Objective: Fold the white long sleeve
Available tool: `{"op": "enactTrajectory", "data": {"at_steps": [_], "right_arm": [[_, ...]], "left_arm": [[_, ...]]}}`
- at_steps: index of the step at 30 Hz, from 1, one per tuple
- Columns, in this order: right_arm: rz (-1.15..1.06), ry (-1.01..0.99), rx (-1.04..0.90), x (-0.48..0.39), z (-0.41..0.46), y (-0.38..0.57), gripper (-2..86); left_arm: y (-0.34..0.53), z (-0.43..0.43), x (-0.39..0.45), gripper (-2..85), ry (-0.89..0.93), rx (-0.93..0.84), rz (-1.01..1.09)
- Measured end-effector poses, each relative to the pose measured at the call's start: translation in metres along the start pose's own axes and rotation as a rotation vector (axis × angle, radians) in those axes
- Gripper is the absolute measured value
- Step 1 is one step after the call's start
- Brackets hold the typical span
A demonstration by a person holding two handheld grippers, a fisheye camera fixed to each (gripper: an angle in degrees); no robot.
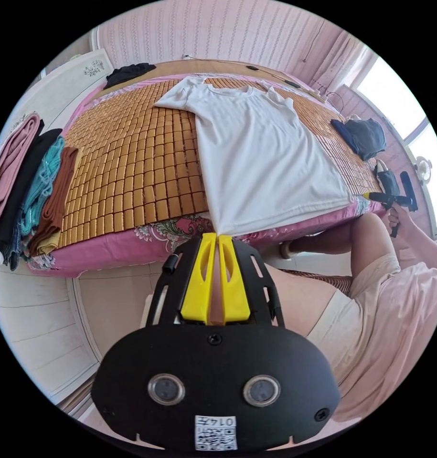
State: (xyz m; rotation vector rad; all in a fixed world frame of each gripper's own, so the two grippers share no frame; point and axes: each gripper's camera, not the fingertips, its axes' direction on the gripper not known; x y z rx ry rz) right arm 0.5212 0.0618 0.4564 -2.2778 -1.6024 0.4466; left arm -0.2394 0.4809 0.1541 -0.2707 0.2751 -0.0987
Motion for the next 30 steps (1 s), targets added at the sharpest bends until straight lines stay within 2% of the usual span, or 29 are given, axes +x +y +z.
{"op": "enactTrajectory", "data": {"at_steps": [6, 12, 17, 24, 30], "right_arm": [[-0.083, 0.134, -0.047, -0.052, 0.019, -0.032, 6.3], [-0.185, 0.315, -0.136, -0.084, 0.035, -0.058, 2.1], [-0.145, 0.242, -0.127, -0.064, -0.001, -0.068, 1.0], [-0.096, 0.132, -0.191, -0.058, 0.001, -0.067, 0.8], [-0.087, 0.073, -0.233, -0.059, -0.003, -0.067, 1.5]], "left_arm": [[-0.016, 0.018, -0.017, -1.0, 0.041, 0.001, -0.061], [-0.029, 0.031, -0.026, -1.0, 0.034, -0.010, -0.052], [-0.039, 0.039, -0.029, -1.0, 0.037, -0.001, -0.022], [-0.052, 0.071, -0.029, -0.9, 0.000, -0.106, 0.026], [-0.069, 0.082, -0.048, 2.4, 0.055, -0.121, -0.078]]}}
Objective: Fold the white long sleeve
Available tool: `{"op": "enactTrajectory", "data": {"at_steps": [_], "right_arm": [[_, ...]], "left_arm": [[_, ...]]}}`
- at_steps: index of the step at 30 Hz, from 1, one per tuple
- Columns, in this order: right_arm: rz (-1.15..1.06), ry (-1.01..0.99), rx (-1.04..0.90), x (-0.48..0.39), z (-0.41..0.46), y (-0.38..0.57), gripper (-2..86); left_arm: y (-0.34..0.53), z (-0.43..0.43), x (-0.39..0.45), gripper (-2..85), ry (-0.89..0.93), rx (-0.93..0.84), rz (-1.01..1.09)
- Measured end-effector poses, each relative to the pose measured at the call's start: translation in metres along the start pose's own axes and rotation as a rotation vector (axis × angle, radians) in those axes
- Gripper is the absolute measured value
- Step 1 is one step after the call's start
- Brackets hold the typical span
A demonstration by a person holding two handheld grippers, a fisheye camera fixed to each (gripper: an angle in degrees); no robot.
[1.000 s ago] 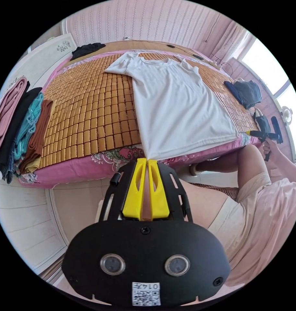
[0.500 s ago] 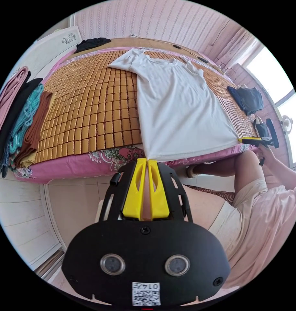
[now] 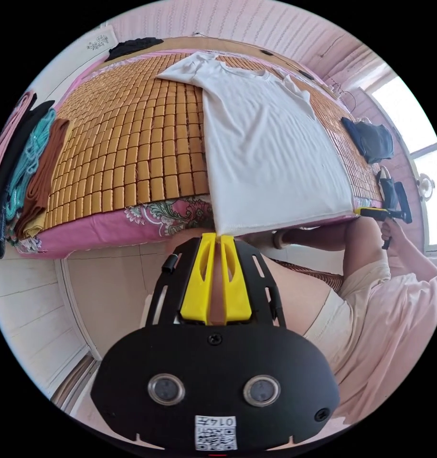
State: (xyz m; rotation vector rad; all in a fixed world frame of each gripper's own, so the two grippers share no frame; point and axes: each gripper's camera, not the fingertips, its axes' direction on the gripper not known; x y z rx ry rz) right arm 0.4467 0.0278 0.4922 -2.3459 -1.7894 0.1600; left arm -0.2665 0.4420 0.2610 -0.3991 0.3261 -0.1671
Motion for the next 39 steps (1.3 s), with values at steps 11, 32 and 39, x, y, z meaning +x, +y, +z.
{"op": "enactTrajectory", "data": {"at_steps": [11, 32, 39], "right_arm": [[-0.170, 0.182, 0.220, 0.011, -0.117, -0.135, 6.6], [0.173, 0.198, 0.467, 0.060, -0.179, -0.200, 1.2], [0.263, 0.183, 0.271, 0.095, -0.161, -0.083, 8.4]], "left_arm": [[-0.125, -0.014, 0.014, 4.9, -0.076, 0.154, 0.161], [-0.346, 0.051, 0.116, 2.2, 0.297, 0.072, 0.333], [-0.408, 0.103, 0.166, 3.3, 0.305, 0.028, 0.449]]}}
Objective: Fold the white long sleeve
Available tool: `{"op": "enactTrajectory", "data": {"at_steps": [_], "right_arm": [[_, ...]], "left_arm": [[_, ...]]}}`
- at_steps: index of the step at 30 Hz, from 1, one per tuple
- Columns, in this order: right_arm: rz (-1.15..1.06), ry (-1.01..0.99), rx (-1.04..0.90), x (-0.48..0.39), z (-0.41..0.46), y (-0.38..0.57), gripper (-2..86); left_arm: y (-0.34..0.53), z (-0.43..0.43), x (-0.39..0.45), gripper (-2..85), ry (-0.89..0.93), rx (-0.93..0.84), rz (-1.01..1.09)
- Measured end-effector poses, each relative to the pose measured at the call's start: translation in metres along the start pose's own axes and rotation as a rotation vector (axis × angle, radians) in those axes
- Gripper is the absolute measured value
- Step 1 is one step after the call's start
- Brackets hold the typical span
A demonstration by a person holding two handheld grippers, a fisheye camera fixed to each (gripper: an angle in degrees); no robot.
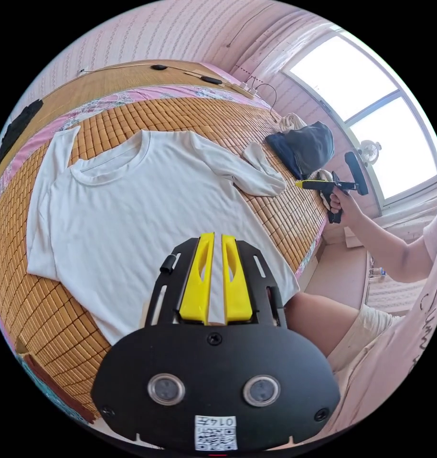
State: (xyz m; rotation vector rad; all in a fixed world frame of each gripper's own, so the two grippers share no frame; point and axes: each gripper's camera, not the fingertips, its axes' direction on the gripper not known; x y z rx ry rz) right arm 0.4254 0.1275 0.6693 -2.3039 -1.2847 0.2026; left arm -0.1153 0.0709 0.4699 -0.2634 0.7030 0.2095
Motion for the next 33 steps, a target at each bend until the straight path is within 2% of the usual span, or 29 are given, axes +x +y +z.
{"op": "enactTrajectory", "data": {"at_steps": [8, 11, 16, 20, 22, 26, 30, 33], "right_arm": [[0.051, 0.010, 0.107, 0.018, 0.034, -0.063, 9.6], [-0.007, 0.079, -0.006, 0.012, 0.059, -0.070, 2.3], [0.111, 0.066, 0.178, 0.038, -0.022, 0.010, 0.2], [0.259, 0.160, 0.192, 0.062, -0.075, 0.081, 0.5], [0.350, 0.201, 0.164, 0.081, -0.086, 0.113, 1.3], [0.396, 0.231, 0.141, 0.100, -0.082, 0.134, 5.5], [0.294, 0.090, 0.054, 0.093, -0.055, 0.126, 12.7], [0.207, 0.182, -0.027, 0.073, -0.024, 0.118, 12.6]], "left_arm": [[-0.131, 0.079, 0.004, 4.2, -0.027, 0.021, 0.111], [-0.169, 0.102, 0.010, 4.3, -0.036, 0.022, 0.131], [-0.201, 0.118, 0.023, 4.5, -0.017, 0.036, 0.156], [-0.214, 0.134, 0.031, 4.7, -0.033, 0.014, 0.207], [-0.221, 0.143, 0.030, 4.7, -0.041, -0.001, 0.208], [-0.238, 0.158, 0.027, 5.1, -0.075, -0.013, 0.201], [-0.257, 0.172, 0.028, 5.5, -0.135, -0.024, 0.215], [-0.269, 0.188, 0.026, 5.7, -0.196, -0.049, 0.211]]}}
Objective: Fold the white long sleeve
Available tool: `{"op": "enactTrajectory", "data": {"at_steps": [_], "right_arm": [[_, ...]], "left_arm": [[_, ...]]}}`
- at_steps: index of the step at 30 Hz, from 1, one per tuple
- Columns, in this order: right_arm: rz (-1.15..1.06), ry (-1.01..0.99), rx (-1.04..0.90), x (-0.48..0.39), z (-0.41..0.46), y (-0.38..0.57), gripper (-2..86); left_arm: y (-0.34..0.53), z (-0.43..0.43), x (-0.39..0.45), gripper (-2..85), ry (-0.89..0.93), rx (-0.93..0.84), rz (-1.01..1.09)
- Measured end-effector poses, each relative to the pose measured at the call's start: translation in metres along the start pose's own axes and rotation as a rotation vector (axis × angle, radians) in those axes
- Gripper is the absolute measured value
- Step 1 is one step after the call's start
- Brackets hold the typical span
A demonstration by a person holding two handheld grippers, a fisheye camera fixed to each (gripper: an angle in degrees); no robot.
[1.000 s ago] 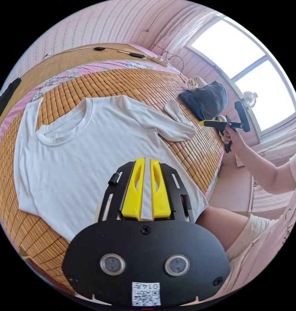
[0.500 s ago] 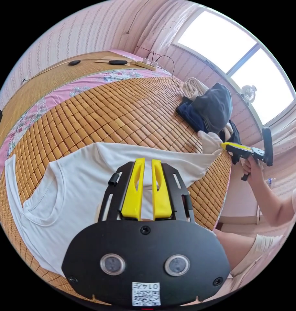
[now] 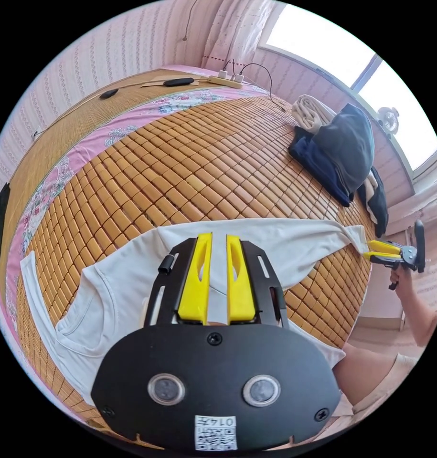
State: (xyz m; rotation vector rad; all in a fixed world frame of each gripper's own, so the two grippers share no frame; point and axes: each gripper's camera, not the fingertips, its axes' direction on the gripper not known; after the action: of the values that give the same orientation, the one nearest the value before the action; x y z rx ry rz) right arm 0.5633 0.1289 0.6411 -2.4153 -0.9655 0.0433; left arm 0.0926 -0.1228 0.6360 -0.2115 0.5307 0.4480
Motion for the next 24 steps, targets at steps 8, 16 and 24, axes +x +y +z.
{"op": "enactTrajectory", "data": {"at_steps": [8, 16, 24], "right_arm": [[0.073, -0.085, 0.046, 0.020, -0.062, 0.013, 0.9], [0.051, -0.007, 0.065, 0.069, -0.113, -0.056, 1.8], [0.020, 0.001, -0.086, 0.041, -0.076, -0.058, 1.4]], "left_arm": [[-0.006, 0.025, 0.002, -0.4, 0.011, -0.061, 0.020], [-0.015, 0.021, 0.006, -1.0, -0.011, -0.054, 0.028], [-0.001, -0.003, -0.010, -0.8, -0.016, 0.018, -0.060]]}}
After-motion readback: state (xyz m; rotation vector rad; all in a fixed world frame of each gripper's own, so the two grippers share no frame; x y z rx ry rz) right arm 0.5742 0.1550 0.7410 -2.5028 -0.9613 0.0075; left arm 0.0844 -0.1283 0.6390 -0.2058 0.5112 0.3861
